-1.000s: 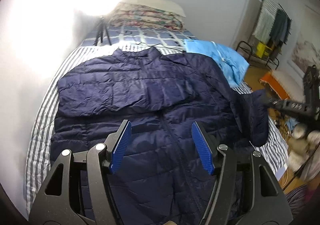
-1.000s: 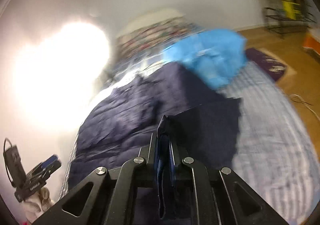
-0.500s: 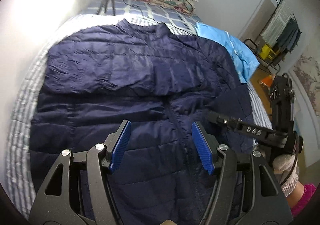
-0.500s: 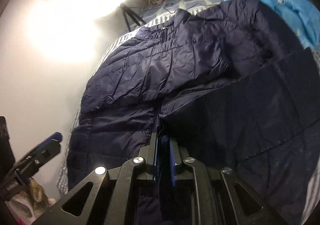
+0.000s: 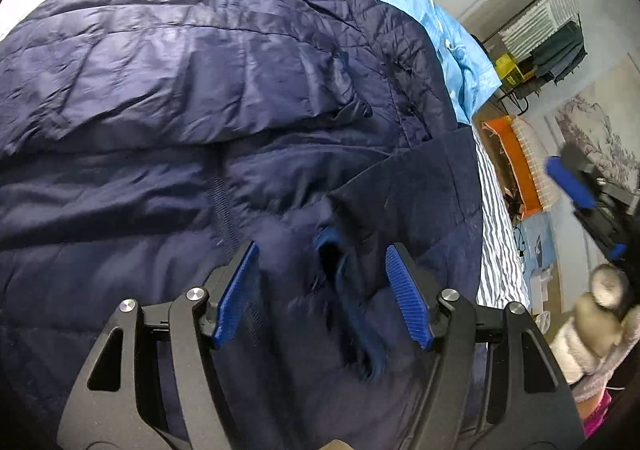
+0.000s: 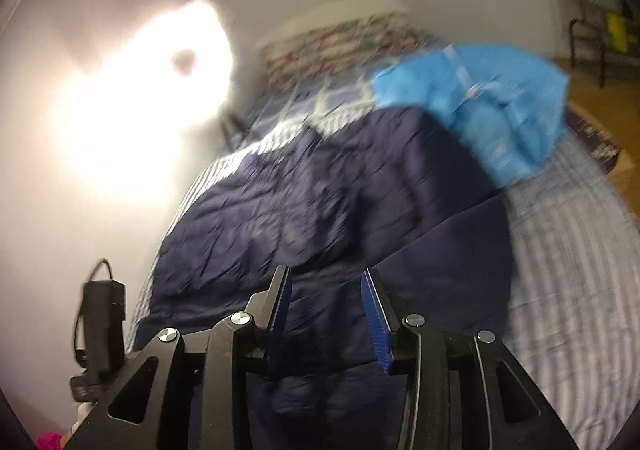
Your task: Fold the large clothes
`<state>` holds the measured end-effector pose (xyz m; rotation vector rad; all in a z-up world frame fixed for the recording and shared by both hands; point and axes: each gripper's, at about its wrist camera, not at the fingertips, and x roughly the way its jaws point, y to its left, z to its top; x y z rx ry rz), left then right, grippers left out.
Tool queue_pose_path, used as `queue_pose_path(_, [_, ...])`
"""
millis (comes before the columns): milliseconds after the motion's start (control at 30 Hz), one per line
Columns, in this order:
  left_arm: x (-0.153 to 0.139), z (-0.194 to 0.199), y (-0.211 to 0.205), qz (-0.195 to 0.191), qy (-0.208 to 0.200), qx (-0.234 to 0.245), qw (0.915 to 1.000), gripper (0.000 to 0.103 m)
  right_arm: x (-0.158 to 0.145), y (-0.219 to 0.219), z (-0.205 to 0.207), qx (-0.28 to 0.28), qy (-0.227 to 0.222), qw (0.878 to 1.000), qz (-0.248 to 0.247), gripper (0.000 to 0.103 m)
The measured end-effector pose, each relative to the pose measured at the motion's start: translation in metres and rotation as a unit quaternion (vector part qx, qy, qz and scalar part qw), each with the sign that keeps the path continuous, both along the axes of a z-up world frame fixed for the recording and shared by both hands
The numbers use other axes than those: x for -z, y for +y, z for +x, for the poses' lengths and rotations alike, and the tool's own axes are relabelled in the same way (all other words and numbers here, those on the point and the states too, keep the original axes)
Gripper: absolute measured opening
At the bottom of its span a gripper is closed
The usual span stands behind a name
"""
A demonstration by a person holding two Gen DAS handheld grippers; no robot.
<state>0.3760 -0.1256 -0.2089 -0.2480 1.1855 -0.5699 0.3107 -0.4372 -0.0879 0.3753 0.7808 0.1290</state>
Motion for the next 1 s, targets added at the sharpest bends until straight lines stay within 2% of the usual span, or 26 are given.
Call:
queue_pose_path(33, [0.001,0.002,-0.006,0.009,-0.005,0.003,0.9999,0.022,-0.003,-0.007,-0.003,0.007,-0.005,1.000,-0.003,0.039])
queue_pose_path(67, [0.003,0.004,-0.013,0.024,-0.008,0.011,0.9996,0.007,-0.006,-0.015,-0.005,0.015,-0.009,1.000,-0.005,0.039])
queue_pose_path(100, [0.003,0.006,-0.017,0.034,-0.012,0.016,0.9992,0.004,-0.008,-0.023,-0.006,0.025,-0.012,1.000,-0.005,0.039])
queue_pose_path(200, [-0.003,0.007,-0.023,0.050,-0.049,0.021,0.9973,0.003,-0.012,-0.037,-0.008,0.039,-0.014,0.999,0.002,0.039])
queue_pose_path(333, [-0.029,0.023,-0.014,0.061,-0.101,0.007,0.9930,0.003,-0.010,-0.051,-0.007,0.053,-0.012,0.999,-0.001,0.039])
queue_pose_path(467, [-0.065,0.060,0.016,0.077,-0.159,-0.033,0.9837,0.003,-0.004,-0.059,-0.009,0.064,-0.004,0.998,0.003,0.038])
queue_pose_path(600, [-0.078,0.101,0.060,0.100,-0.180,-0.085,0.9748,0.003,0.003,-0.059,-0.008,0.060,0.010,0.998,-0.008,0.038])
queue_pose_path(767, [-0.060,0.143,0.126,0.128,-0.170,-0.155,0.9647,0.003,0.018,-0.058,0.001,0.062,0.034,0.997,-0.018,0.037])
queue_pose_path(867, [-0.034,0.164,0.162,0.136,-0.147,-0.198,0.9594,0.003,0.025,-0.055,0.007,0.059,0.042,0.997,-0.022,0.037])
queue_pose_path(1000, [-0.003,0.176,0.191,0.142,-0.121,-0.229,0.9552,0.003,0.041,-0.045,0.018,0.049,0.065,0.996,-0.046,0.036])
